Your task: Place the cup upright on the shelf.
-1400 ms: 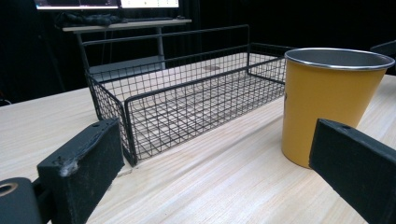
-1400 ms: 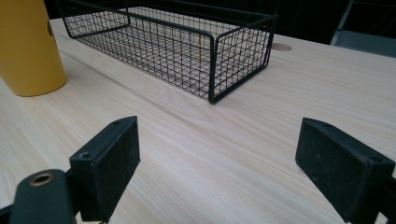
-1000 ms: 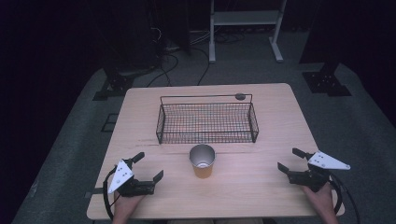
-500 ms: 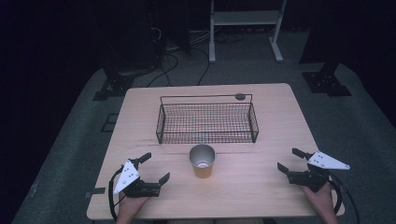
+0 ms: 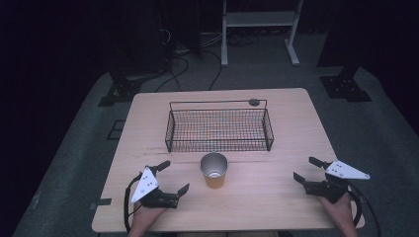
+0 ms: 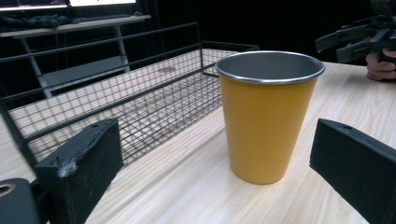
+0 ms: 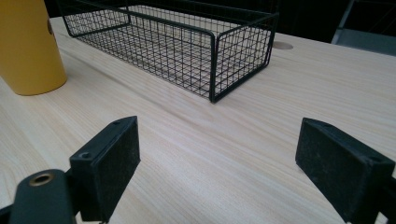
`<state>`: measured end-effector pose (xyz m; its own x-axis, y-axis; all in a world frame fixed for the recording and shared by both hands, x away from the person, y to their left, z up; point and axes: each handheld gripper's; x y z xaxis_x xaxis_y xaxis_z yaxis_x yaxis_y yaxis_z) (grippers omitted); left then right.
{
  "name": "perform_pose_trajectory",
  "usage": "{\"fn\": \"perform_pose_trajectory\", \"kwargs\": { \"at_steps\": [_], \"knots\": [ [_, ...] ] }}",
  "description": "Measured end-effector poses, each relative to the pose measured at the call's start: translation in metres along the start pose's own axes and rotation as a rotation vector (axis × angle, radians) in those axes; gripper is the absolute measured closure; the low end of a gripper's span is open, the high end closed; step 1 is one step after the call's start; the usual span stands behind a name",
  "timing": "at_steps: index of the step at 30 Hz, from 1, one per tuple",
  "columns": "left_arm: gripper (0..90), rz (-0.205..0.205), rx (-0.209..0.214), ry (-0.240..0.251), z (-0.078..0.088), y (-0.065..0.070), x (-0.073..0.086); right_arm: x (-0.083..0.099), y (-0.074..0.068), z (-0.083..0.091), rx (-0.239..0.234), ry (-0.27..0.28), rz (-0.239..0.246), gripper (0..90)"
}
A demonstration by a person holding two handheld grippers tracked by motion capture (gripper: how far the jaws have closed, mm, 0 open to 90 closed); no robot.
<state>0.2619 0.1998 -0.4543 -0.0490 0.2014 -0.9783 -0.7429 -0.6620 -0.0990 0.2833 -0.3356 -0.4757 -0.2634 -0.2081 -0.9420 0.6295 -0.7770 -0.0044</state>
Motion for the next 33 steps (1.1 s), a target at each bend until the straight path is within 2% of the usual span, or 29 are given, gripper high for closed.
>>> {"fn": "perform_pose_trajectory", "kwargs": {
  "at_steps": [14, 23, 27, 33],
  "knots": [
    [1.6, -0.018, 0.047, -0.033, -0.017, 0.010, -0.005, 0.000, 0.000, 0.000, -0.003, 0.000, 0.000, 12.7],
    [1.6, -0.024, 0.080, -0.050, -0.034, 0.018, -0.010, 0.000, 0.000, 0.000, -0.003, 0.001, 0.001, 12.7],
    [1.6, -0.039, 0.093, -0.065, -0.043, 0.021, -0.013, 0.000, 0.000, 0.000, -0.003, 0.002, 0.001, 12.7],
    [1.6, -0.024, 0.113, -0.096, -0.054, 0.023, -0.010, 0.000, 0.000, 0.000, -0.006, 0.004, 0.001, 12.7]
  ]
}}
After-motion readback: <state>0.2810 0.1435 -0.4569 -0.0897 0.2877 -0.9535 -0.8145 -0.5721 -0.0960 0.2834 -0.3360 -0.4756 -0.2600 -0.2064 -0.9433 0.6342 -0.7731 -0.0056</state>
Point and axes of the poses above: each handheld gripper's, and its own axes: z roughly backward along the jaws, x roughly out of its underside, y roughly to its right, and after that the axes turned 1 degree about -x, right-handed
